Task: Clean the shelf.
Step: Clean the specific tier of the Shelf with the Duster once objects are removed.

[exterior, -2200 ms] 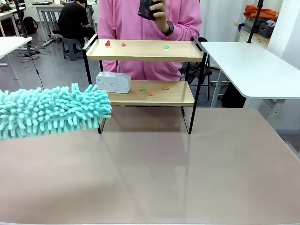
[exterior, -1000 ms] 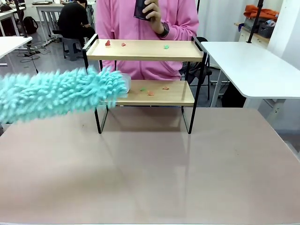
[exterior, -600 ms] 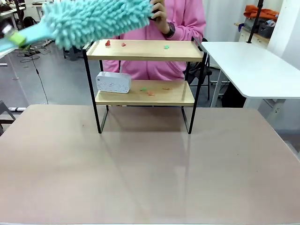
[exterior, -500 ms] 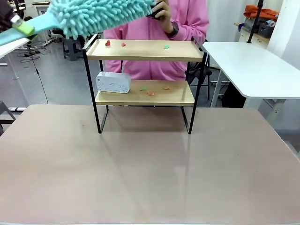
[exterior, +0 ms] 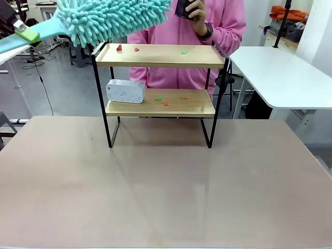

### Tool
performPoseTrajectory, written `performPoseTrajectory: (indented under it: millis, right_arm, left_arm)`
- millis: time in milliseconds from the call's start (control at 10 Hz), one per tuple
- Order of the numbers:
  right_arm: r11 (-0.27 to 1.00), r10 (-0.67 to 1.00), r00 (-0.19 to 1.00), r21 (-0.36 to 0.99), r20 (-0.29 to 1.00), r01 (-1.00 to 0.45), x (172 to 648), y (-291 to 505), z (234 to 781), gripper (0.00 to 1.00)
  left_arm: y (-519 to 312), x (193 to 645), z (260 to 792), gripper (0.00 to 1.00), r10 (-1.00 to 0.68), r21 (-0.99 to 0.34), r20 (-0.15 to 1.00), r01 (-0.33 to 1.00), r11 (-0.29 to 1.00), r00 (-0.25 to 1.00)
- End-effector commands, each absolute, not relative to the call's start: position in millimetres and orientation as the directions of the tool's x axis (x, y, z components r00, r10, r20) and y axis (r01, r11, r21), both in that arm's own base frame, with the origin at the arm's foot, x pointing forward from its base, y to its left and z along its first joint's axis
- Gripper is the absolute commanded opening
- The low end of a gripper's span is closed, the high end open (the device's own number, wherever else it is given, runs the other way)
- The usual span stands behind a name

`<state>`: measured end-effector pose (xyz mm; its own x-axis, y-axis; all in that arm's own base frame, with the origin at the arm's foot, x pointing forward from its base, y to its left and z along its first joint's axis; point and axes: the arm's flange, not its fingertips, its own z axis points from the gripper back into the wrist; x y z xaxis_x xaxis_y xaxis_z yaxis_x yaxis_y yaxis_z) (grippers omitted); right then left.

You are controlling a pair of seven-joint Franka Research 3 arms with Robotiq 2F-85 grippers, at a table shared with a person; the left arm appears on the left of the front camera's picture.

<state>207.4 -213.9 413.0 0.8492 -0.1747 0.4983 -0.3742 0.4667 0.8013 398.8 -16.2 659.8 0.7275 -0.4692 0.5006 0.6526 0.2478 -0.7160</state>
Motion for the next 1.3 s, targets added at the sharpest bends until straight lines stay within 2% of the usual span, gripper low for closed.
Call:
performPoseTrajectory:
  millis: [0,100,200,300,500,600,700,1000,1200]
  right_arm:
    - [0.459,-0.178,0.832,0.792,0.525,-0.402,210,-214,415,1.0]
    - [0.459,-0.178,0.832,0.792,0.525,-0.402,210,-214,415,1.0]
    - [0.459,-0.178,0.832,0.792,0.525,-0.402,210,-214,415,1.0]
    - [0.459,-0.178,0.832,0.792,0.525,-0.402,210,-214,415,1.0]
    - [0.459,-0.178,0.832,0.792,0.525,-0.402,210,-214,415,1.0]
    - [0.459,-0.178,0.832,0.792,0.525,-0.402,210,-214,415,1.0]
    - [0.459,-0.178,0.832,0.792,0.525,-0.402,210,-214,415,1.0]
    - [0.459,-0.178,0.832,0.792,0.525,-0.402,210,-214,415,1.0]
    - [0.459,-0.178,0.832,0.792,0.525,-0.402,210,-214,415,1.0]
  left_arm:
    - [-17,399,660,0.12,-0.467,-0.715,0.501,0.652,0.252,0.729]
    - [-22,388,665,0.12,-0.356,-0.669,0.486,0.601,0.437,0.799]
    - [-26,374,680,0.12,-0.289,-0.62,0.509,0.578,0.531,0.811]
    - [-32,361,697,0.12,-0.246,-0.599,0.558,0.59,0.542,0.793]
    - [-50,347,715,0.12,-0.163,-0.529,0.551,0.493,0.691,0.819]
    - [-65,339,717,0.12,-0.152,-0.49,0.508,0.429,0.759,0.848]
    - [-81,331,717,0.12,-0.127,-0.461,0.468,0.364,0.809,0.875]
    - [-124,319,711,0.12,-0.004,-0.321,0.513,0.196,0.926,0.859]
    - [-144,323,704,0.12,-0.005,-0.241,0.519,0.153,0.958,0.855]
